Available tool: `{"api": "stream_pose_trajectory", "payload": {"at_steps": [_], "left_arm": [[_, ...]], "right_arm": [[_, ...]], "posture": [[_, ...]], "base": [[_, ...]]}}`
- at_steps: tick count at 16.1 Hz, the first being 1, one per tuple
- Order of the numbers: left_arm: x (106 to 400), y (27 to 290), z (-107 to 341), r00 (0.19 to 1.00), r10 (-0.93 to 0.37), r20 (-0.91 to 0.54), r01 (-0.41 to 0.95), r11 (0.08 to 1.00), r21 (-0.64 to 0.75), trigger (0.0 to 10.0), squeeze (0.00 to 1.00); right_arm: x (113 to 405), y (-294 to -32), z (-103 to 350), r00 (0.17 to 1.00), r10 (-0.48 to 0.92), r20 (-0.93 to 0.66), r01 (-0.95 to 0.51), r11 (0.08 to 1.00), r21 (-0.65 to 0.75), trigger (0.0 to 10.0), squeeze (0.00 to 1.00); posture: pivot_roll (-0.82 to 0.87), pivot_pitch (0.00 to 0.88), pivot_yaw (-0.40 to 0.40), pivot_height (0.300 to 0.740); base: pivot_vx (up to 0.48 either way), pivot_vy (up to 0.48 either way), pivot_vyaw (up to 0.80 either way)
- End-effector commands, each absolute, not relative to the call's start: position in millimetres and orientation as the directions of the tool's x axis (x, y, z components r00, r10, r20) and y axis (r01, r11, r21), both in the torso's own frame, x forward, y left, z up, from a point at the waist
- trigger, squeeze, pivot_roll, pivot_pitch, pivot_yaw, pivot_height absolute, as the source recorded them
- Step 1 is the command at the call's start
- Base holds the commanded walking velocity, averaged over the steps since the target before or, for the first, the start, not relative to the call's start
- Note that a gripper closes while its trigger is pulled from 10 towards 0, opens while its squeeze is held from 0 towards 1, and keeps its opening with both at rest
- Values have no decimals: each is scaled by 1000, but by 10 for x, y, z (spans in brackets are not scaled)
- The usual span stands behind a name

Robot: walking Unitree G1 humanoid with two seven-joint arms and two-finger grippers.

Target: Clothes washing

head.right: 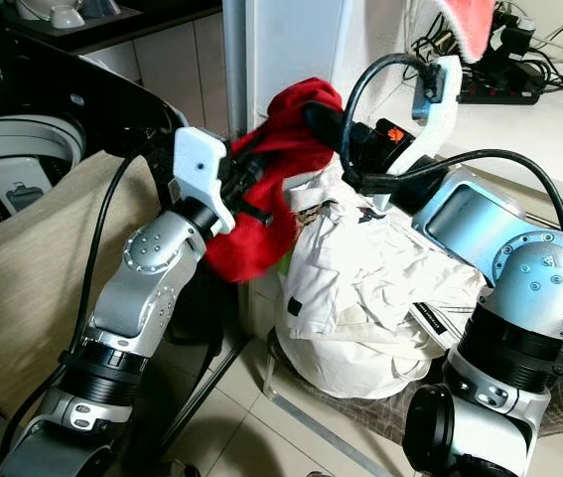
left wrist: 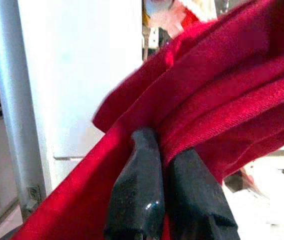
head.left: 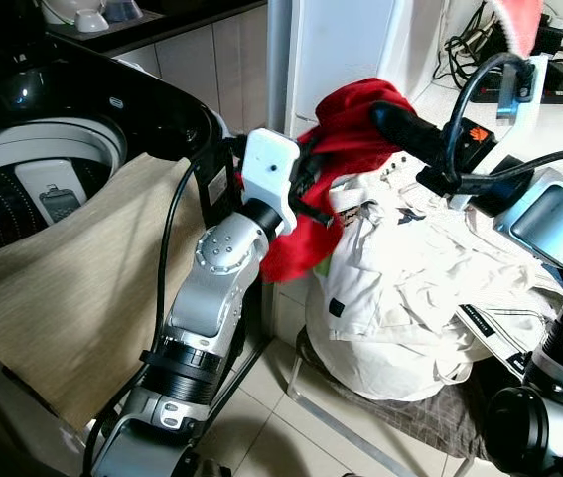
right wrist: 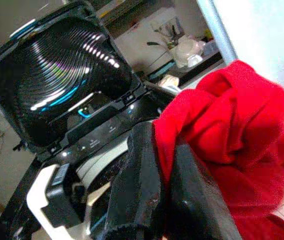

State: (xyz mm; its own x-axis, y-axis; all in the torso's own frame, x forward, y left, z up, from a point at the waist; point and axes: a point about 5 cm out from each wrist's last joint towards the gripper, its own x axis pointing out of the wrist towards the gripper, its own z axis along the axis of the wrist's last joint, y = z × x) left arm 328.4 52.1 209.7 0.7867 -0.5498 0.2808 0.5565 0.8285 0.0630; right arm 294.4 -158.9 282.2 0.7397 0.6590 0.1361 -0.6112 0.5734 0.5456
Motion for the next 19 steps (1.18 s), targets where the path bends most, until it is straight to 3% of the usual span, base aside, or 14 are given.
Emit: {"api": "stream_pose_trajectory", "payload": {"at_steps": [1,4,5,6,7,10,11,13,14,17,18,19], "left_arm": [[3299,585,2174,795,-517,317,530,847,52,0,0],[3301,662,2246,797,-476,371,499,866,38,0,0],[3305,681,2275,796,-471,381,493,869,43,0,0],[3312,701,2305,795,-464,389,484,873,52,0,0],[3364,787,2405,802,-443,401,455,888,71,0,0],[3407,878,2465,809,-432,398,436,896,87,0,0],[3500,1112,2514,848,-406,342,377,914,151,0,0],[3540,1210,2558,863,-383,330,346,923,166,0,0],[3665,1555,2821,893,-258,370,181,956,231,0,0],[3741,2346,3446,851,17,525,-227,913,338,0,0],[3764,2549,3517,858,75,508,-292,885,362,1529,0],[3797,2682,3477,888,94,450,-295,867,401,10000,0]], "right_arm": [[2937,-1672,2832,759,630,165,-596,571,564,0,0],[2959,-1726,2785,795,588,149,-553,603,575,0,0],[2959,-1720,2788,798,584,149,-557,619,554,10000,0],[2953,-1704,2793,789,592,165,-572,609,549,10000,553],[2927,-1671,2764,768,618,171,-594,586,551,10000,1000],[2898,-1633,2725,754,643,136,-604,596,529,10000,1000],[2828,-1563,2577,741,671,-25,-606,685,405,10000,1000],[2824,-1555,2523,752,654,-81,-593,725,350,10000,1000],[2807,-1524,2490,746,658,-104,-606,735,303,10000,0],[2770,-1392,2570,726,685,-53,-653,712,260,10000,0],[2773,-1325,2605,724,689,-28,-663,706,248,10000,0],[2771,-1258,2613,722,692,-11,-670,702,241,10000,0]], "posture": [[-144,0,-26,740],[-146,0,-25,740],[-146,0,-25,740],[-147,0,-25,740],[-143,0,-25,740],[-142,0,-28,740],[-146,0,-18,740],[-146,0,-18,740],[-142,0,-18,740],[-128,0,-17,740],[-129,0,-15,740],[-131,0,-12,740]], "base": [[0,0,0],[0,0,0],[0,0,0],[0,0,0],[0,0,0],[0,0,0],[0,0,0],[0,0,0],[0,0,0],[0,0,0],[0,0,0],[0,0,0]]}}
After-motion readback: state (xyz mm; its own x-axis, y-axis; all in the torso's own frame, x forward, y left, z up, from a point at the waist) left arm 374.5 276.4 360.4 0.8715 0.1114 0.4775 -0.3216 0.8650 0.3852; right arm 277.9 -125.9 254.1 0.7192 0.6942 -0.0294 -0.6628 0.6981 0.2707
